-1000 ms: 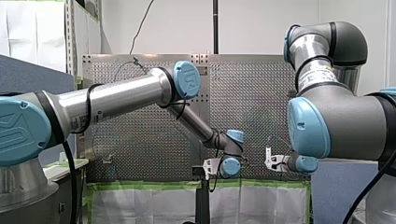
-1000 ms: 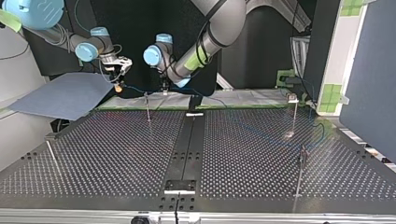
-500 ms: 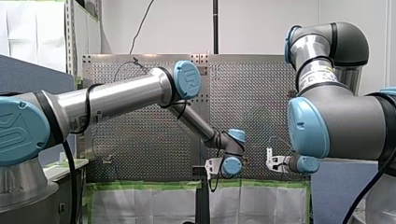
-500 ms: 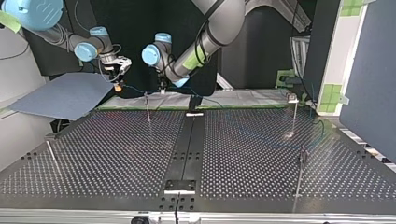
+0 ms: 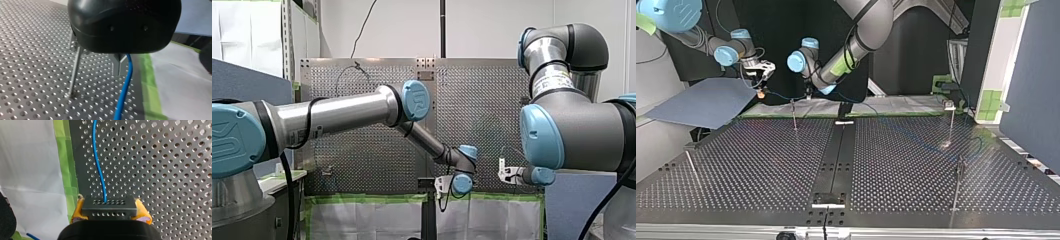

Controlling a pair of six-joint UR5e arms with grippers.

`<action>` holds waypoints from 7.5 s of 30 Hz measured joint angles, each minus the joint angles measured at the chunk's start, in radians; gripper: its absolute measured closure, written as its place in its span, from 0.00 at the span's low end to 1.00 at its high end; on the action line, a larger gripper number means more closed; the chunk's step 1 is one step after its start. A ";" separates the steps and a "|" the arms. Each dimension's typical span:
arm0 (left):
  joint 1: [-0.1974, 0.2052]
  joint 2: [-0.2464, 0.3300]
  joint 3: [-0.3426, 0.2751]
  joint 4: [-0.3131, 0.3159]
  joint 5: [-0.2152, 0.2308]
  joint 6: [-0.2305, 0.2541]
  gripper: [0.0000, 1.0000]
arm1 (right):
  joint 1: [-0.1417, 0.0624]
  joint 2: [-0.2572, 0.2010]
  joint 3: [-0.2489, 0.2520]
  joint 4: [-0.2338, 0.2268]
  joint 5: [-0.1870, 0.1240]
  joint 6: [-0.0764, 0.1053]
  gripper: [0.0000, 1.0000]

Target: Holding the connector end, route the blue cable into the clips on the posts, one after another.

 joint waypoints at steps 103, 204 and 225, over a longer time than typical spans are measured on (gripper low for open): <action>-0.048 0.039 0.027 -0.080 -0.001 0.021 1.00 | -0.066 -0.009 -0.030 0.169 -0.119 -0.220 1.00; 0.095 0.002 0.033 0.048 0.242 -0.039 1.00 | -0.060 0.056 -0.157 0.054 -0.126 0.041 1.00; 0.133 0.002 0.073 0.061 0.251 -0.045 1.00 | -0.065 0.060 -0.220 0.071 -0.127 0.051 1.00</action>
